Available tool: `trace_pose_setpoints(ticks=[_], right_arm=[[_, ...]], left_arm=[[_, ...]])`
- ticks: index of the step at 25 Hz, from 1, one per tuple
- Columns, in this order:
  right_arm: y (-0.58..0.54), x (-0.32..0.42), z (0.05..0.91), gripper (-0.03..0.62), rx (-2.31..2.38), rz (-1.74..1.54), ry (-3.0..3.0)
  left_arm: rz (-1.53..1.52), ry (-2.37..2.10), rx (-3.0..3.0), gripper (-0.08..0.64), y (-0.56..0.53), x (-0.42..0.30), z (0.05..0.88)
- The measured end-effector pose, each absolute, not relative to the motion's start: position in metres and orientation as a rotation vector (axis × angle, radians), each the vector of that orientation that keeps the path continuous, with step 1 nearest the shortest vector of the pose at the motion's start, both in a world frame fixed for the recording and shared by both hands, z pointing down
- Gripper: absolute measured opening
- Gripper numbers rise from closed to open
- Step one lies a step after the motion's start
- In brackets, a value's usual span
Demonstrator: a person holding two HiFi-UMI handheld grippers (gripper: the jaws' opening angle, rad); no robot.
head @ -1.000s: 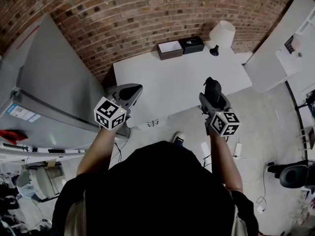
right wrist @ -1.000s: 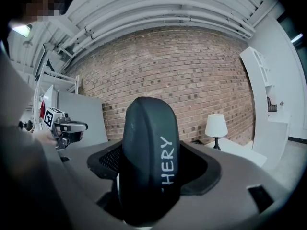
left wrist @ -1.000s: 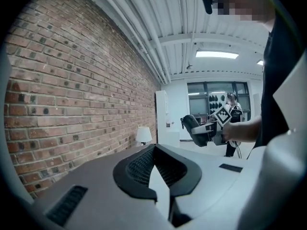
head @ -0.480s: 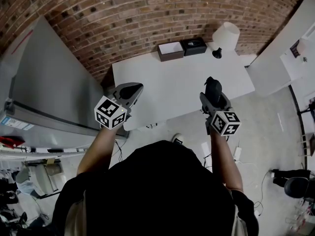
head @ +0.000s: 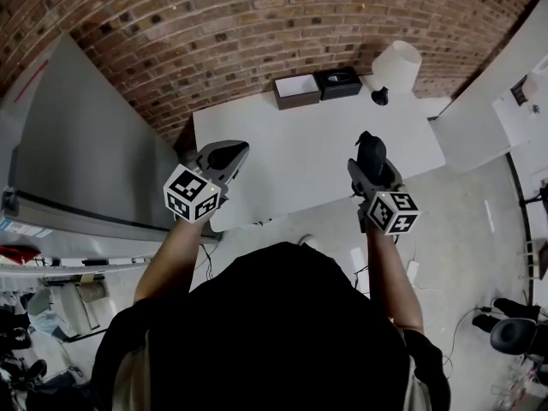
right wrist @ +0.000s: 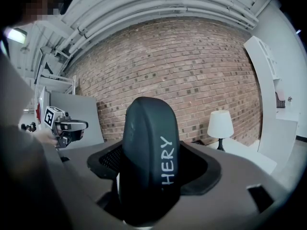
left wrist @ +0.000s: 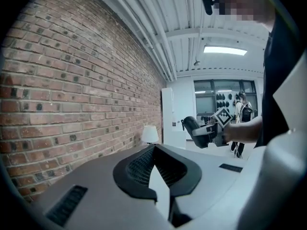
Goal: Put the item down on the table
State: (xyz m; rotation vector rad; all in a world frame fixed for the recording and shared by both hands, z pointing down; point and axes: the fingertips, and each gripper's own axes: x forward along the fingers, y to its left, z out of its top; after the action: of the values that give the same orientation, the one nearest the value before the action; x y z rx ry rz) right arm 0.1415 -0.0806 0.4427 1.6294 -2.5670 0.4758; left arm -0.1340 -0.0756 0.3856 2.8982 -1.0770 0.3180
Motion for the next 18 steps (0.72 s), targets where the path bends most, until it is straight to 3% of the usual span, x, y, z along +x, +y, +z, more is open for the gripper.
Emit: trace_pose_setpoints(ticks=[18], right_arm=[[-0.145, 0.163, 0.447, 0.347, 1.530, 0.510, -2.586]], left_arm=[[0.335, -1.157, 2.846, 0.015, -0.125, -0.113, 0.382]])
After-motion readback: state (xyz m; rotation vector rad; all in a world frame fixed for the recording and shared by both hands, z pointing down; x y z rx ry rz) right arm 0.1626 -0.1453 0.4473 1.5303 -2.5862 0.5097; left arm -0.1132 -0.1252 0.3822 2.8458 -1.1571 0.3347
